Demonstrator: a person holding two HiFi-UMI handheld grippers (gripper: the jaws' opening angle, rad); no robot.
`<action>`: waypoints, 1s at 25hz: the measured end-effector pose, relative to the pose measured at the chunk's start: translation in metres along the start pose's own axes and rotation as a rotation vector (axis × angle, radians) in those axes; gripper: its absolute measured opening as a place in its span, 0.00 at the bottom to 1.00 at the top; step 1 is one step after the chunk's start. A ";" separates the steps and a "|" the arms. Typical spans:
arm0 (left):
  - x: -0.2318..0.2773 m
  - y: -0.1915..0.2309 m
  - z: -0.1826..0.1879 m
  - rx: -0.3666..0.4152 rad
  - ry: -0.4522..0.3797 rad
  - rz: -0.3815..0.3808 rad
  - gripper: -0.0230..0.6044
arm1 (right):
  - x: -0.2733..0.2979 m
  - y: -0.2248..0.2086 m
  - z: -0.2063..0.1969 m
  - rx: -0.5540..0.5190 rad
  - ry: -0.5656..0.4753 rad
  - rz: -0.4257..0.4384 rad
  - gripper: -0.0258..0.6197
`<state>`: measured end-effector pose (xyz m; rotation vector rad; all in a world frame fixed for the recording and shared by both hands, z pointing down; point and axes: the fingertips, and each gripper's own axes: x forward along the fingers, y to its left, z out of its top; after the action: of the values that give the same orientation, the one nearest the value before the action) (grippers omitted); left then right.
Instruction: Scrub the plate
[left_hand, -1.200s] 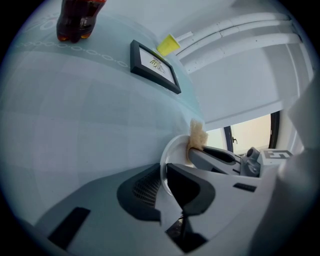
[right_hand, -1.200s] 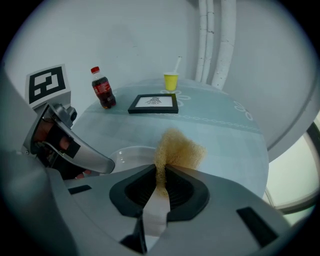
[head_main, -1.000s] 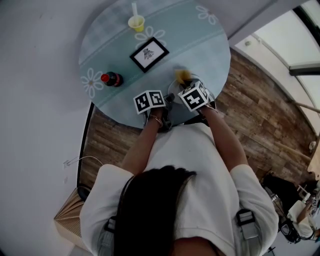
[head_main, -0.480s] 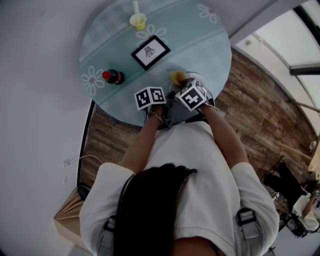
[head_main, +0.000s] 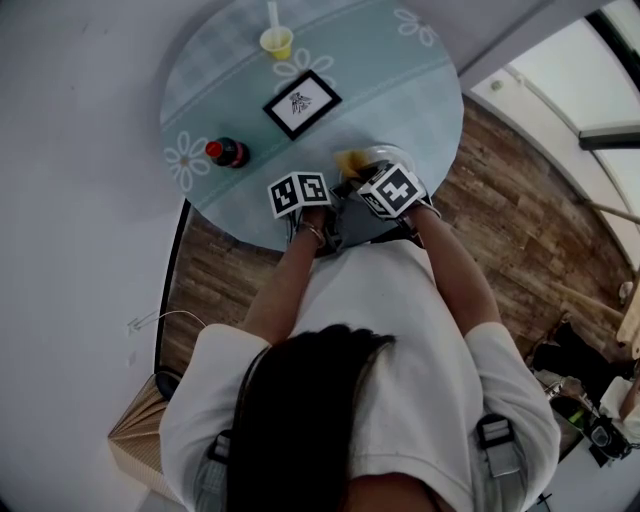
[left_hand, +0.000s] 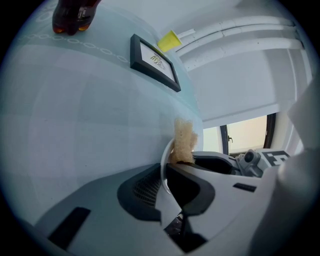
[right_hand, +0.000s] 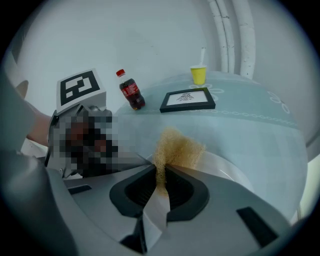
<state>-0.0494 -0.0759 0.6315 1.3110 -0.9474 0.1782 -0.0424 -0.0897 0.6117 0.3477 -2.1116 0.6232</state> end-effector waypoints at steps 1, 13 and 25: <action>0.000 0.000 0.000 -0.002 0.000 -0.002 0.11 | 0.000 0.001 -0.001 -0.007 0.008 0.011 0.14; 0.000 0.000 0.000 -0.012 -0.010 -0.010 0.11 | -0.006 0.021 -0.021 -0.132 0.081 0.074 0.14; -0.001 0.001 0.001 -0.029 -0.032 -0.008 0.11 | -0.018 0.036 -0.031 -0.129 0.123 0.127 0.14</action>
<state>-0.0511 -0.0761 0.6319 1.2943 -0.9681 0.1375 -0.0278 -0.0425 0.6008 0.1016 -2.0544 0.5638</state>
